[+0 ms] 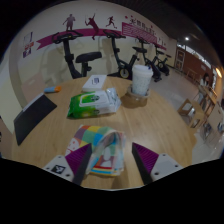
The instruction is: Fold towel
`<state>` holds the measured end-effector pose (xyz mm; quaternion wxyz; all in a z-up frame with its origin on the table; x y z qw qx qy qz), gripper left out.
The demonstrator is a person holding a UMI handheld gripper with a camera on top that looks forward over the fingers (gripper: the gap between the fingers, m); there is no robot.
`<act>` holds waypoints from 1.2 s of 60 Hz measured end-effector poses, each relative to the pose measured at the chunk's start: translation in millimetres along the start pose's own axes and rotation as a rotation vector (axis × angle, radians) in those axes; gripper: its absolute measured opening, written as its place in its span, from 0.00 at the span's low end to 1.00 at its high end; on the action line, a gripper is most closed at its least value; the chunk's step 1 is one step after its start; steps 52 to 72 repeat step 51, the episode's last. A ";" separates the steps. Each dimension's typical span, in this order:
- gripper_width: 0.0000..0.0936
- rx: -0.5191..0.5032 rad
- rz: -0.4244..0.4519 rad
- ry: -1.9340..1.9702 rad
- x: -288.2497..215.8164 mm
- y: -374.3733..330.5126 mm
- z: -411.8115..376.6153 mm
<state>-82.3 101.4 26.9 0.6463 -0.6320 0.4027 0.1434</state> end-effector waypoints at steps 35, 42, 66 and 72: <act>0.92 -0.128 0.018 -0.085 40.7 -266.3 -32.0; 0.92 -0.142 0.020 -0.104 44.1 -268.8 -36.2; 0.92 -0.149 0.052 -0.124 39.5 -269.5 -38.2; 0.92 -0.149 0.052 -0.124 39.5 -269.5 -38.2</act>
Point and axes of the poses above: the point between the fingertips, and its own axes, seen from behind it with the camera up: z to the right, x down, y forward, the way the camera looks, the point moved 1 cm from there along -y, backward, against the way the camera looks, and after that the axes turned 8 degrees about y, right-handed, at the moved point
